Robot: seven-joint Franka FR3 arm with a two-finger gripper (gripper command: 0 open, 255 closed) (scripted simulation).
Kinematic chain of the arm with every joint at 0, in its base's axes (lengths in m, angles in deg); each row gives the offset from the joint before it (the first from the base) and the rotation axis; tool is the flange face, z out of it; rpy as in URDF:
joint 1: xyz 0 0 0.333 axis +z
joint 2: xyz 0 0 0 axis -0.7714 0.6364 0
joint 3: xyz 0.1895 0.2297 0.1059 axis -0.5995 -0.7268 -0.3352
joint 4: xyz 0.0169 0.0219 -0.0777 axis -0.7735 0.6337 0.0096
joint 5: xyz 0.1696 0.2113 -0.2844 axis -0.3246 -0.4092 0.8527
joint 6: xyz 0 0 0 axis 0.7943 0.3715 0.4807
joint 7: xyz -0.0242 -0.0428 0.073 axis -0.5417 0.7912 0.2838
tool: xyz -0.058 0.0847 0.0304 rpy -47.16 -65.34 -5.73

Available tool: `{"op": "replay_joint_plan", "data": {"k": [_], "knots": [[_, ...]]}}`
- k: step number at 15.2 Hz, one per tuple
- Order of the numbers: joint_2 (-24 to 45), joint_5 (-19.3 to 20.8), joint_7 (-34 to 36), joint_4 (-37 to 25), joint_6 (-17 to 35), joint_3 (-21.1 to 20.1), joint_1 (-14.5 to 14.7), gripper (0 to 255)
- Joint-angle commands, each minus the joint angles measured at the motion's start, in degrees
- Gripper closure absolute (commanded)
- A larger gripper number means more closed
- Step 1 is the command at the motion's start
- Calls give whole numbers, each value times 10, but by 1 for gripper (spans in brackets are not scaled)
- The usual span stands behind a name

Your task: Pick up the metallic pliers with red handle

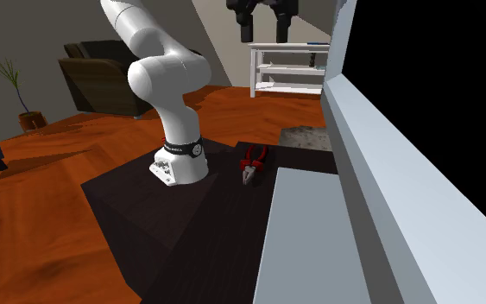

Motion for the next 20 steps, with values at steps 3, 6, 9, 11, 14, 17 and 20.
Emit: {"op": "replay_joint_plan", "data": {"k": [3,6,9,11,14,17,20], "knots": [[-10,-3,29,43,30,-5,-10,0],[-20,-10,73,105,76,-14,-24,0],[-24,-17,117,163,124,-23,-36,0],[-22,-23,146,200,159,-30,-44,0],[-11,-34,191,251,215,-42,-53,0],[11,-46,236,297,278,-55,-61,0],[35,-54,261,324,326,-63,-64,0]]}}
